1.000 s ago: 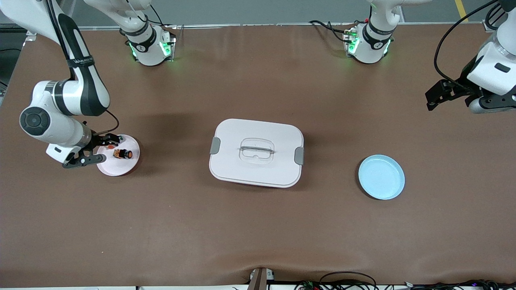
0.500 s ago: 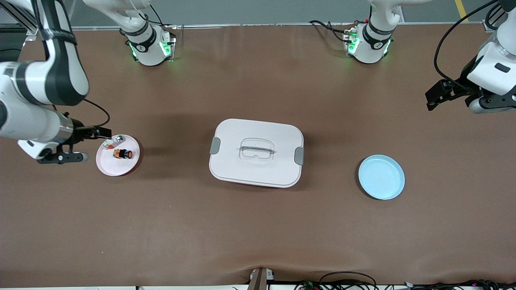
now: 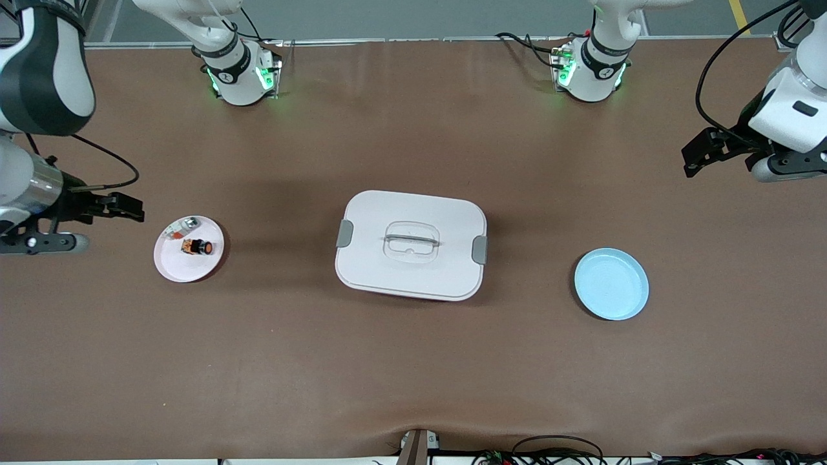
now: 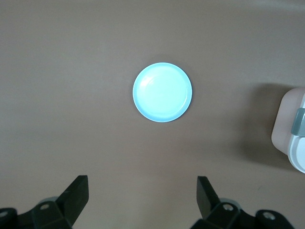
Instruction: Transfer orange switch to right arm and place
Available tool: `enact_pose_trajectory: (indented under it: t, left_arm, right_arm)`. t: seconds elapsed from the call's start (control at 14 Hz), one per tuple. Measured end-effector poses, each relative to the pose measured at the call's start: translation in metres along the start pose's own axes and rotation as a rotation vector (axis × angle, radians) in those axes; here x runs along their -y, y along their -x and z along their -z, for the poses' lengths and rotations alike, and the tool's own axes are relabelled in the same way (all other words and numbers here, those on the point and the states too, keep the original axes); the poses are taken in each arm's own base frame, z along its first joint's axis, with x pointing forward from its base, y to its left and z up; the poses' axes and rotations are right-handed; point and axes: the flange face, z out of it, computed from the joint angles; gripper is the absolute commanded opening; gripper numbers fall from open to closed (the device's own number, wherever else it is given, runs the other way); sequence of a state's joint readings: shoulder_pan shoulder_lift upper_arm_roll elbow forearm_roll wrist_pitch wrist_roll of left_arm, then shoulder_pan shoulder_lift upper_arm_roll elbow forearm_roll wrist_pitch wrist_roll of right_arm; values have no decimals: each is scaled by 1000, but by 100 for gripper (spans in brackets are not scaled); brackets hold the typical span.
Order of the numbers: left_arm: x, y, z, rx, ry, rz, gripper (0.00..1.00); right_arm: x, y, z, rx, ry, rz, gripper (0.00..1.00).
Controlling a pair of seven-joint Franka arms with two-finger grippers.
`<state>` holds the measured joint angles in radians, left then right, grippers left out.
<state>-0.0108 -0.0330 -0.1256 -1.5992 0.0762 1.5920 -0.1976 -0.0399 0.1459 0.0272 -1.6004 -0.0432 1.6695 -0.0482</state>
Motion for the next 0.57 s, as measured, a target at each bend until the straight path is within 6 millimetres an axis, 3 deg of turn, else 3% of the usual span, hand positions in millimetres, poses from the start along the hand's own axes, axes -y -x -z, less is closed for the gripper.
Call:
enact_pose_trajectory:
  t: [0.29, 0.57]
  left_arm:
    - [0, 0, 0, 0, 0, 0, 100]
    - [0, 0, 0, 0, 0, 0, 100]
  right_arm:
    - [-6, 13, 39, -61, 1, -10, 100]
    - [-3, 63, 80, -121, -9, -2, 100]
